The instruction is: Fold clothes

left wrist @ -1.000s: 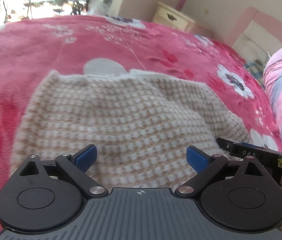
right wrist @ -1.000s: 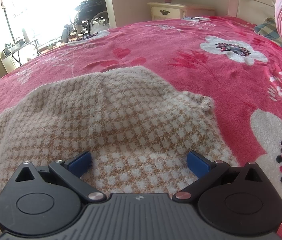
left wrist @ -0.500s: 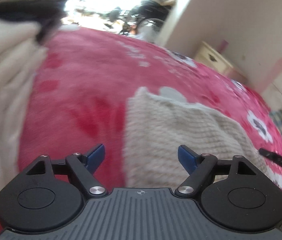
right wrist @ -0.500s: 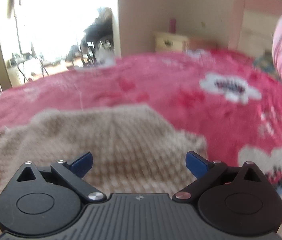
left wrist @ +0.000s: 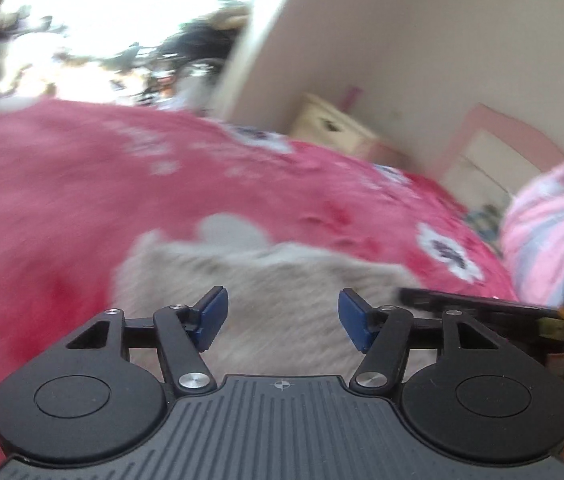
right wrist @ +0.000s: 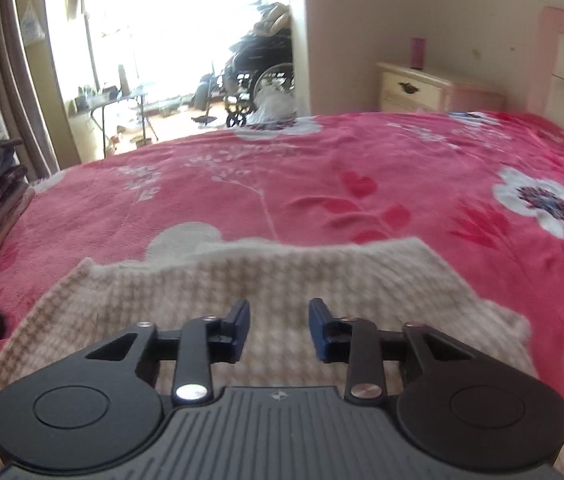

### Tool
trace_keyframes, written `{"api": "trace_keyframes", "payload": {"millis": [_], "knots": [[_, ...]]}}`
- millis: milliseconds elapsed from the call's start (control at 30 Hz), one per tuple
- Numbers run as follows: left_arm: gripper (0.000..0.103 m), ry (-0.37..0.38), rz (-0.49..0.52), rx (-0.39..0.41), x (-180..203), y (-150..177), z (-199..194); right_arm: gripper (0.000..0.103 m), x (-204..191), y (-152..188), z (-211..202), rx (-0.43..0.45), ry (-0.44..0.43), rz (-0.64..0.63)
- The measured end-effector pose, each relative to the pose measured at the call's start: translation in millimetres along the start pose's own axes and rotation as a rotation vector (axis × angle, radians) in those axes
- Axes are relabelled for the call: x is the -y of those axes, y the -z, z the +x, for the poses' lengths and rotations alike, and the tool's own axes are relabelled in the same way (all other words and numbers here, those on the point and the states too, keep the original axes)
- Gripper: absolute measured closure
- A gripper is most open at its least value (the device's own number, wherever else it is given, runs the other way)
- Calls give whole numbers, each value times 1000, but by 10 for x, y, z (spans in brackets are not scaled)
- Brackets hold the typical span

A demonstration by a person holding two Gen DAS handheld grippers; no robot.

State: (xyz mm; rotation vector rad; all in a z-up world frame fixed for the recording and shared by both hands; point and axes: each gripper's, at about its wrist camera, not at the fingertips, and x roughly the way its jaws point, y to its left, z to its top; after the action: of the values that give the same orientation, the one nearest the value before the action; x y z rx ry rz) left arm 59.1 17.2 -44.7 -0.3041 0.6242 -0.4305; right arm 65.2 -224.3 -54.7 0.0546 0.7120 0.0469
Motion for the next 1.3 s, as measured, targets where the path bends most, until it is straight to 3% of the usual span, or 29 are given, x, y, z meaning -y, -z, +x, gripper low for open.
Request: {"api": "trace_keyframes", "payload": {"millis": [100,233,433,800,1300], "knots": [[47,11,53,-36,104,-102,473,88,-117,-125,324,-63,-1,-6],[51,-53,62,-149,10,-51,996,98,-197,-137,778,-145,12,-28],[50,-54,31,-186,-133,33,1151,99,-259,-109,909,-124,32,-61],[49,-70,41,-201,-109,6,1225,99,-207,448,180,-137,22,-111],[49,-68,51,-198,-92,-9,1195,99,-32,1067,-844,-190,30,-6]]}}
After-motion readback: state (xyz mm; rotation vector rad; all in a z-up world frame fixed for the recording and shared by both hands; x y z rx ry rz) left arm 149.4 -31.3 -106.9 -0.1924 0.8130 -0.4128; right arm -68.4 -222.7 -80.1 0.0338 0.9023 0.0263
